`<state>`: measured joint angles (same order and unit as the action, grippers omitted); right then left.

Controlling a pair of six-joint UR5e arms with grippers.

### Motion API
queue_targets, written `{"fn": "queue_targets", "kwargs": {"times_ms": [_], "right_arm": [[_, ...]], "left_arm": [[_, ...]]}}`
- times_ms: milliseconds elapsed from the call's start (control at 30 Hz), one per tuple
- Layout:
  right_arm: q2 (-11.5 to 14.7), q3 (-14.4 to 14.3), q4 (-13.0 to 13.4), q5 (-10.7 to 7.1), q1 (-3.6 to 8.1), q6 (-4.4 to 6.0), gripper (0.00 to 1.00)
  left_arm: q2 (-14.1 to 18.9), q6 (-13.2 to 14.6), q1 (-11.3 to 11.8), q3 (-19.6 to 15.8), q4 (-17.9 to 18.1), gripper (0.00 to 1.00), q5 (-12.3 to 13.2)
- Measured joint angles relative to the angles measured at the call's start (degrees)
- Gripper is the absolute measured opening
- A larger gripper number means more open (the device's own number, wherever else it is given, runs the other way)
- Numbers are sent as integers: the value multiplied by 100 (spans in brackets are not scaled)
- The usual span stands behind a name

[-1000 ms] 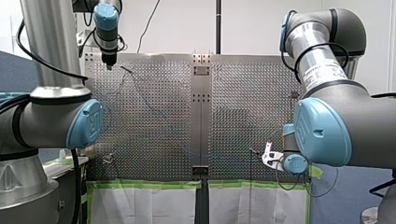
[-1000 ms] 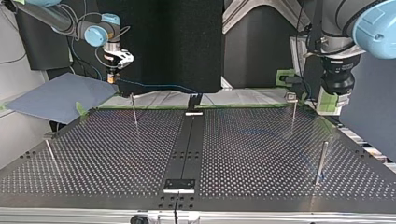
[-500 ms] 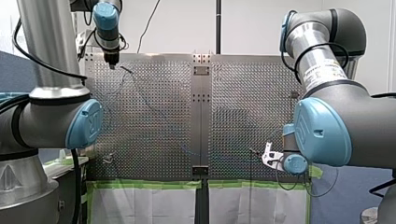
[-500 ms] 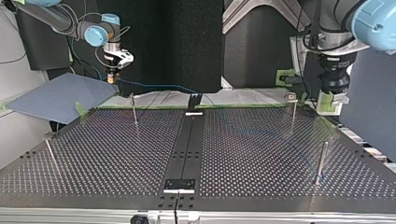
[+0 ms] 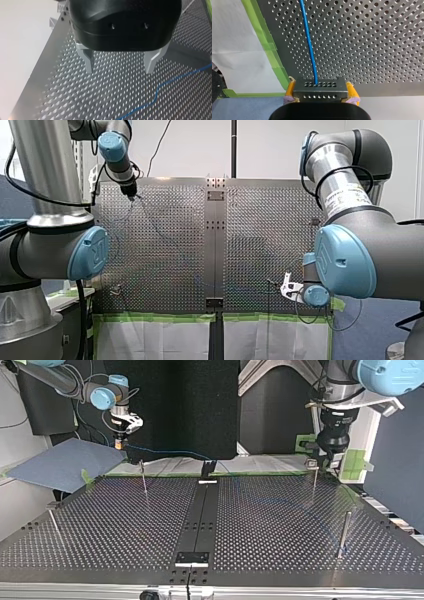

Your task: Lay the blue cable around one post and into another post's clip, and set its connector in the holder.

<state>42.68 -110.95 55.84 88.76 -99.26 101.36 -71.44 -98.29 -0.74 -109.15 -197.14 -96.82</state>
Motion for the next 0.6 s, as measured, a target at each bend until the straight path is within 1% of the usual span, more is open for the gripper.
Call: {"fn": "queue_targets", "kwargs": {"times_ms": [133,333,600], "right_arm": [[0,2,8,2,11,-18,0],[0,11,23,9,17,-37,0],[0,31,-11,19,23,-64,0]], "left_arm": [[-55,-208,-89,-207,206,98,207],[-306,-515,-281,-515,515,98,515],[-710,-923,-665,-922,921,98,905]]}}
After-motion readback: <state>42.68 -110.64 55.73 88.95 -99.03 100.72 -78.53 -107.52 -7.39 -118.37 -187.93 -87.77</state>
